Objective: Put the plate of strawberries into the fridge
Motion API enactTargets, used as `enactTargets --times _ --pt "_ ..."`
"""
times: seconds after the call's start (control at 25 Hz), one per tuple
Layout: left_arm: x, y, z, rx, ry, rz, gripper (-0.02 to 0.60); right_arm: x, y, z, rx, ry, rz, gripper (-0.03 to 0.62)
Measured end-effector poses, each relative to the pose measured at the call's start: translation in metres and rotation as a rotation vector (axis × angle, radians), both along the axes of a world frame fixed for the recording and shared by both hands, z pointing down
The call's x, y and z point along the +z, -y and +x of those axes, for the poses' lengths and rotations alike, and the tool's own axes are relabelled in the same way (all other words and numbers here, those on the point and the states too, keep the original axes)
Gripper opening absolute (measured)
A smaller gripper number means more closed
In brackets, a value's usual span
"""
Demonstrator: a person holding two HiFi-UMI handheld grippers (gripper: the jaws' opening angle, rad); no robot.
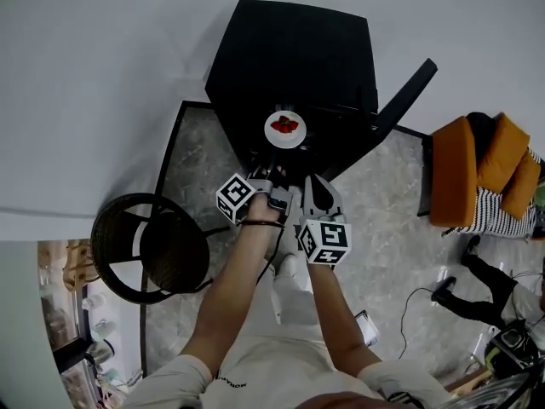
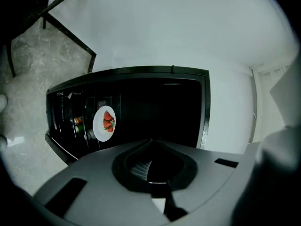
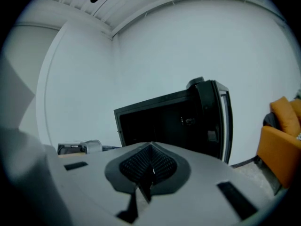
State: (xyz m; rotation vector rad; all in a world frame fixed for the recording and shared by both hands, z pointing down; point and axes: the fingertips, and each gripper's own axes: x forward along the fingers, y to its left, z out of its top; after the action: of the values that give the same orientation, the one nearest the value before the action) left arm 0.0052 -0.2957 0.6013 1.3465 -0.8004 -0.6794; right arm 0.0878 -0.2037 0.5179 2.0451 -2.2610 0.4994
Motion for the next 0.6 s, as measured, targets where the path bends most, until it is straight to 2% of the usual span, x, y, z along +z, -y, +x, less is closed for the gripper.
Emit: enactTargets --times 0.24,0.44,0.6 --pt "-0.038 -0.020 -0.008 -0.005 0.019 0.015 0.000 -0.037 -0.004 -0.008 -0.020 0.004 0.010 0.012" --pt "-0.071 -0.034 -0.008 0.019 0.078 0.052 0.000 -0.069 -0.012 -0.010 -0.030 0.014 0.009 0.012" --pt "-0.105 -0.043 -0.012 0.050 0.153 0.106 0.000 -0.096 -0.018 -0.015 -0.049 0.004 0.018 0.012"
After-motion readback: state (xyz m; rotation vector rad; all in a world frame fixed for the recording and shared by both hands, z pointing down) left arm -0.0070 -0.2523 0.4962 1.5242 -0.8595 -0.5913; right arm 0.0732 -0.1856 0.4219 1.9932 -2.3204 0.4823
